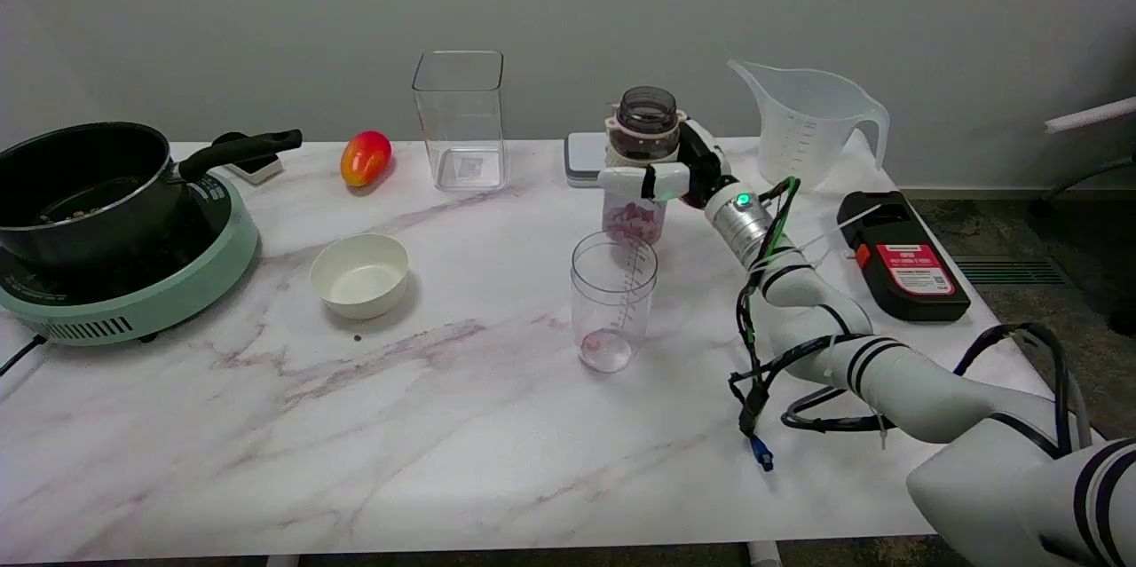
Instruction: Pour the contents of the bottle into the measuring cup.
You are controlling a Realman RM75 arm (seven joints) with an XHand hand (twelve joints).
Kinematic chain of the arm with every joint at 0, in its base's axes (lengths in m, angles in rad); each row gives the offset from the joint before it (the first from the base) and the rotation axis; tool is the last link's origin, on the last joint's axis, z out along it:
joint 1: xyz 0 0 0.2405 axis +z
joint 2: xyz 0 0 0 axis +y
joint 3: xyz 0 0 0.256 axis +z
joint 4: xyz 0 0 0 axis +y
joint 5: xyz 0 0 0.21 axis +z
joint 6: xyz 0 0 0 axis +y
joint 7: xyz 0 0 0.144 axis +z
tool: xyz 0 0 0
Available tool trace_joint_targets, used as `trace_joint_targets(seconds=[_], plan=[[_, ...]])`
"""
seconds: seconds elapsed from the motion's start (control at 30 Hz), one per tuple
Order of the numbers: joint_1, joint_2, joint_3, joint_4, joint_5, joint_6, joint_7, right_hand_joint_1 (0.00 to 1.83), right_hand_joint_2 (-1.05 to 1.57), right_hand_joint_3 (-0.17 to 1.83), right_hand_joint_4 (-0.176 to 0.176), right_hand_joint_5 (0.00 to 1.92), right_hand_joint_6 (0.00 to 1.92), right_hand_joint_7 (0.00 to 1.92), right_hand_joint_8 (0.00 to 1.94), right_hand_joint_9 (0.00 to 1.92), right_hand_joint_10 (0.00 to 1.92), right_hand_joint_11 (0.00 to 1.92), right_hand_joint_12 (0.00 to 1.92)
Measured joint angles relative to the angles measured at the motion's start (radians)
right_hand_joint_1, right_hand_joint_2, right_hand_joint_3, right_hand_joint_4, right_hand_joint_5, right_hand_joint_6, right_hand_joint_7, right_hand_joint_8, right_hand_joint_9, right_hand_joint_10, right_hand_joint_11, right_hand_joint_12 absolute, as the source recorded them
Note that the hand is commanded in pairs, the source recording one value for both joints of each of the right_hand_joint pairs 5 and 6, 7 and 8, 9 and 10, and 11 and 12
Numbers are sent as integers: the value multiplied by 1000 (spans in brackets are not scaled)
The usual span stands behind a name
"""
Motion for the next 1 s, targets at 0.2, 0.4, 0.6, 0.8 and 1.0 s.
trace_joint_targets(seconds=[0.2,0.4,0.6,0.8,1.0], plan=[[-21,42,17,96,0,-10,-19,1400,1122,391,0,1590,1590,1730,1730,1292,1292,1213,1213],[-60,88,60,201,0,-22,-67,1397,1183,366,0,1620,1620,1755,1755,1325,1325,1225,1225],[-130,134,130,316,-1,-38,-132,1394,1201,357,0,1627,1627,1761,1761,1336,1336,1234,1234],[-228,172,223,431,-2,-49,-215,1393,1201,359,0,1631,1631,1761,1761,1337,1337,1232,1232],[-336,191,331,540,-3,-50,-288,1384,1244,350,0,1652,1652,1774,1774,1352,1352,1240,1240]])
